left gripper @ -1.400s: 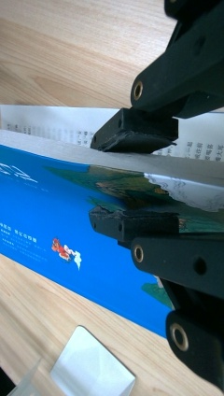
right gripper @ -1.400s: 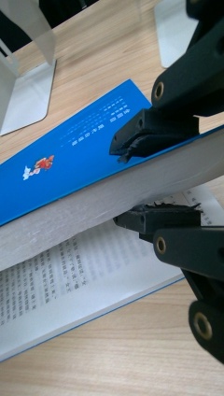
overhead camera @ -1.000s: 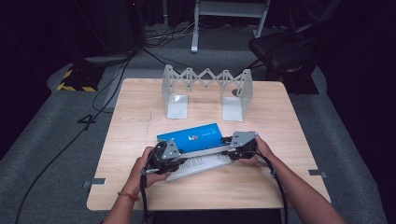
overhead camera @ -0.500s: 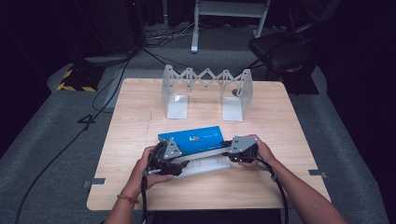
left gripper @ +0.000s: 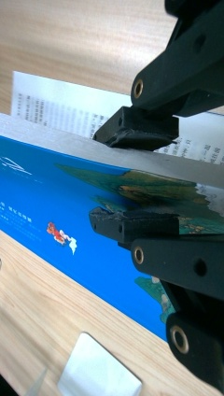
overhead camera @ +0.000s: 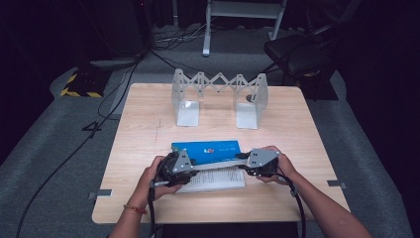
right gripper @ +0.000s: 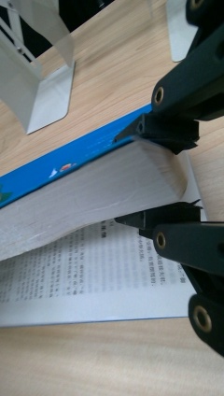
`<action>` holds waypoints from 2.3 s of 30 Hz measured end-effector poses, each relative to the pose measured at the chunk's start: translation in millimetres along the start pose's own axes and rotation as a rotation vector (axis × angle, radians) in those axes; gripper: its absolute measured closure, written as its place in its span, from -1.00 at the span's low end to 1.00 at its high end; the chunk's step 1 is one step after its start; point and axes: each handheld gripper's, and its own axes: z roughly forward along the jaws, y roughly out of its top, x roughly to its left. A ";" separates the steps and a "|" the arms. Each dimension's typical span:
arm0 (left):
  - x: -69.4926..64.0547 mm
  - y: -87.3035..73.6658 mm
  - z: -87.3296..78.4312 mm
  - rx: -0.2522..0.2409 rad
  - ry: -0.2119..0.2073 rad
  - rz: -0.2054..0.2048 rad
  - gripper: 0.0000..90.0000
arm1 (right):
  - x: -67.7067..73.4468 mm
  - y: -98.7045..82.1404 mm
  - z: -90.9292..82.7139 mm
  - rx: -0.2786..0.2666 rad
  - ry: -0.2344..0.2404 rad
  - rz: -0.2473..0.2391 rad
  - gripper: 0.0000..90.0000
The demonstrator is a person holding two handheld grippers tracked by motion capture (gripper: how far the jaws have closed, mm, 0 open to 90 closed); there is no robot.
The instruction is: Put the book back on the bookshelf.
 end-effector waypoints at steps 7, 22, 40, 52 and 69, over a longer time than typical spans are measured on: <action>-1.8 5.1 2.9 0.000 0.040 -0.120 -0.17 | -7.1 -2.6 0.0 -0.043 0.045 0.042 0.52; -32.0 35.8 38.6 0.065 0.157 -0.118 -0.09 | -4.8 6.4 1.1 -0.011 0.063 0.043 0.49; -21.8 22.3 35.0 0.047 0.053 -0.119 0.34 | -10.6 -9.4 16.6 -0.065 0.105 0.049 0.42; -13.9 29.5 39.6 0.054 0.064 -0.101 -0.12 | -6.8 -6.5 -13.5 -0.038 0.085 0.034 0.56; -43.0 69.8 67.6 0.031 0.076 -0.060 -0.14 | -14.1 -15.0 -45.9 0.024 0.077 0.029 0.56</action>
